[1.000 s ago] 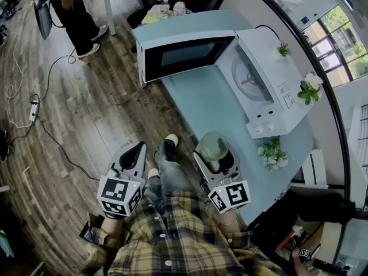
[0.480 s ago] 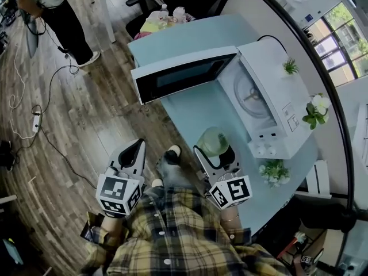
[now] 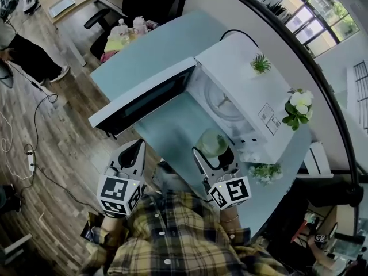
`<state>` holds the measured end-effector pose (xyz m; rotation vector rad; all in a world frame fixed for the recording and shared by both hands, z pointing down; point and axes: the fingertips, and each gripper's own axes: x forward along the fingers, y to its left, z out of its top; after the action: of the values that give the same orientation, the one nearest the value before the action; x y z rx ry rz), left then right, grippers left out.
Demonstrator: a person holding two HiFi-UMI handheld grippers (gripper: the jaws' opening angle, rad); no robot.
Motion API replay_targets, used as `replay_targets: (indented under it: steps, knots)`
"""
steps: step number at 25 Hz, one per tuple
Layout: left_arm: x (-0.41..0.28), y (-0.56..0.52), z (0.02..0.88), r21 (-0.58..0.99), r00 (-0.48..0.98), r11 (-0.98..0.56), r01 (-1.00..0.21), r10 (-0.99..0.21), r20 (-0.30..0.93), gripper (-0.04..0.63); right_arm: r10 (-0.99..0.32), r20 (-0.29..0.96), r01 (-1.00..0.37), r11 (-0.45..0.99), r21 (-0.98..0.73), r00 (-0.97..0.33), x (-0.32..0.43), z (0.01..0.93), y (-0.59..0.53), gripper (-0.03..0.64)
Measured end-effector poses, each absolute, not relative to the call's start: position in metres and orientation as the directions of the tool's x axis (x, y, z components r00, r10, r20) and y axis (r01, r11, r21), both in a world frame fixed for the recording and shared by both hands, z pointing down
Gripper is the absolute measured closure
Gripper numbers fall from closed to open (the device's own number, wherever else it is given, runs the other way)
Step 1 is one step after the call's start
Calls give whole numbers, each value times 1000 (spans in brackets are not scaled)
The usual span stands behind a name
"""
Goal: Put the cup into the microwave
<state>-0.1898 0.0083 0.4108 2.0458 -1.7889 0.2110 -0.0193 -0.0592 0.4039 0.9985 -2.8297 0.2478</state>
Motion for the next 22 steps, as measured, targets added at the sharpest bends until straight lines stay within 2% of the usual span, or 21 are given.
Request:
replay_targets:
  steps: [13,22]
  knots:
    - [-136,-82,406,171,362,-320,-932,-855,371,604,-754,154,-770,626,-125,-639,33,404,-106,250]
    - [-88,-111,405,167,523,-500,-850,-762,382,604,-848,157,-862,490,-128,-506,75,401,-97,250]
